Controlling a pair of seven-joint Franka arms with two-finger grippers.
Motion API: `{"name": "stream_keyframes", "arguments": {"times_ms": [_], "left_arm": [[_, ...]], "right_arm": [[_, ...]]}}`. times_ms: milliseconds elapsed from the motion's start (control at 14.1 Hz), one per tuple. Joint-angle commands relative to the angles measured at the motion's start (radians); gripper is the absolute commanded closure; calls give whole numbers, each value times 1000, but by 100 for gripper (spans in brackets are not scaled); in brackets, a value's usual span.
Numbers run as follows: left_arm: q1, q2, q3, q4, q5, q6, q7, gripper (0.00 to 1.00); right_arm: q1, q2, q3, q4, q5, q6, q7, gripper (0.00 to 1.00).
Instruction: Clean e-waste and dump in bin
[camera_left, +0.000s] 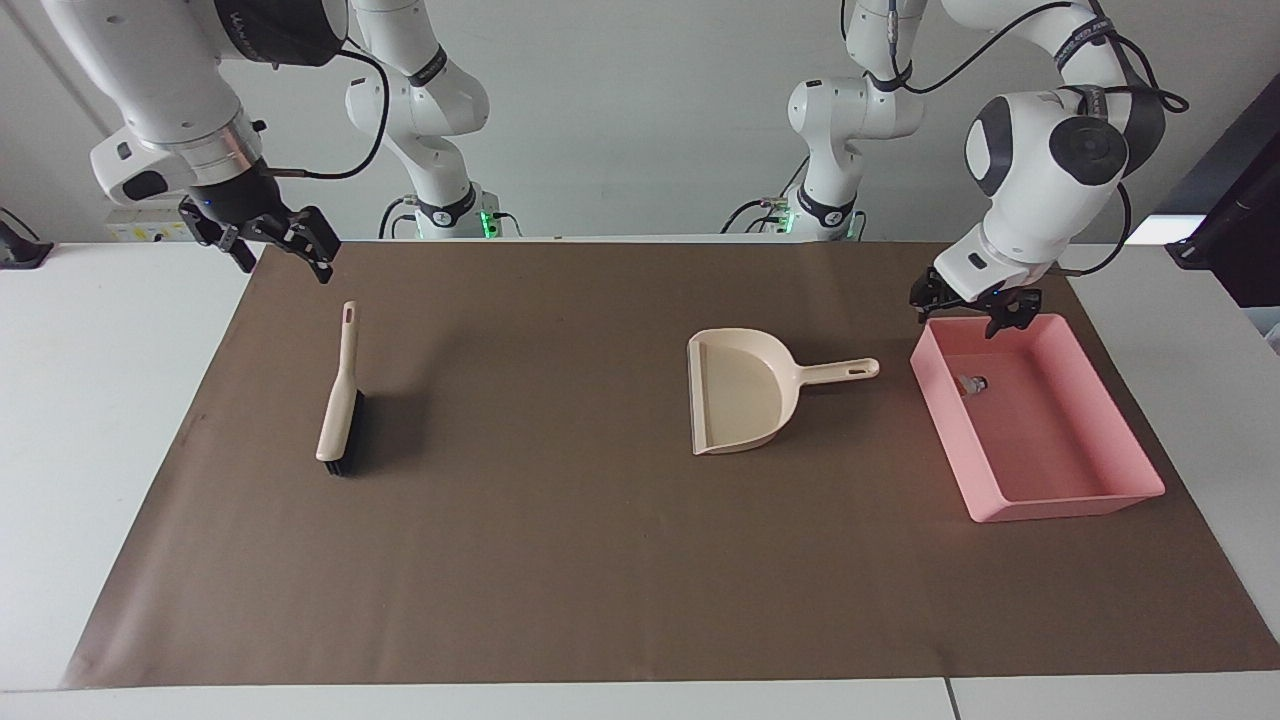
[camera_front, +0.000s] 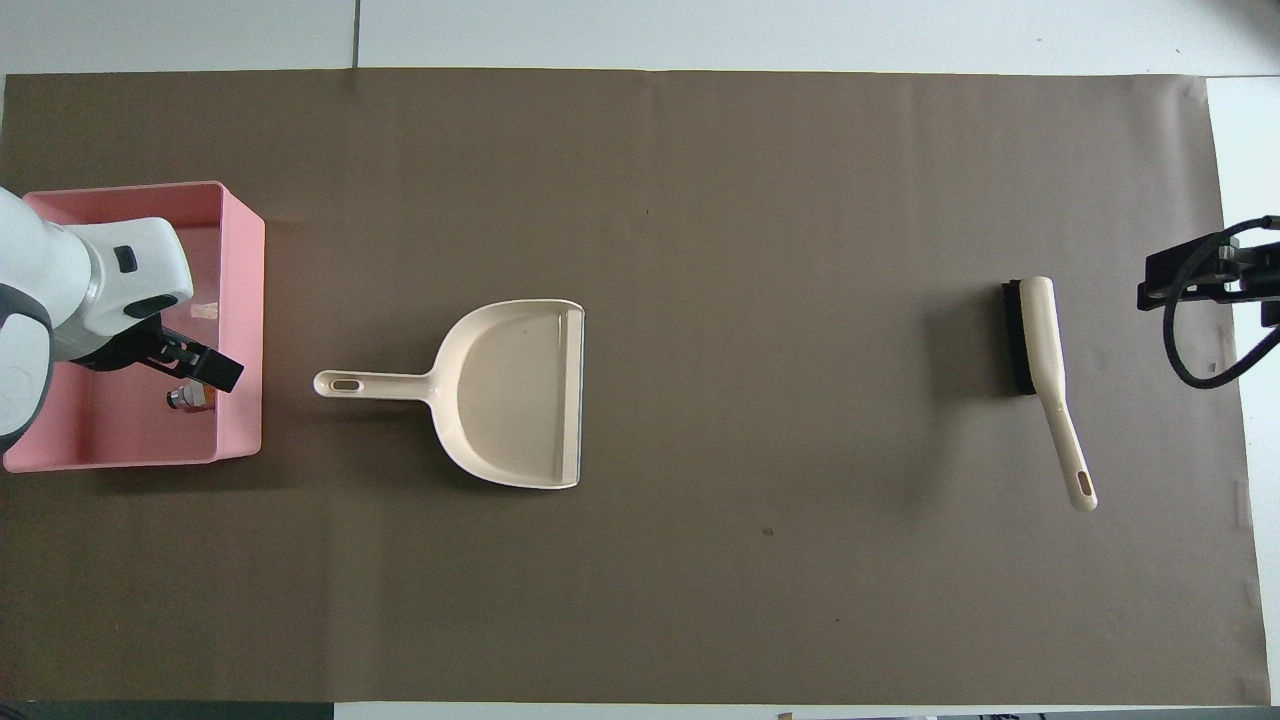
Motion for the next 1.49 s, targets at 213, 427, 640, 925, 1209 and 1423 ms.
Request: {"name": "stream_keyframes", "arguments": {"times_ms": [213,427,640,925,1209,1423], "left_arm": [[44,67,-4,296,-74,-188,-200,2],[43,37,-4,313,-65,-269,-281,2],[58,-9,-4,261,-65,-270,-284,2],[77,-54,-6,214,-68,-256,-284,2],[83,-54,-4,212,-71,-208,-283,2],[83,-54,-4,212,-69,-213,-281,2]], "right_arm": [[-5,-22,-6,-24,18,5,-29,0],[-5,-20,-6,-22,18,8,-29,0],[-5,-22,-6,-22,18,7,-30,0],[0,-11,-1,-4,18,1,-52,0],[3,-6,1,25,34,-15,-47,0],[6,-5,2,24,35,-16,-37,0]]}}
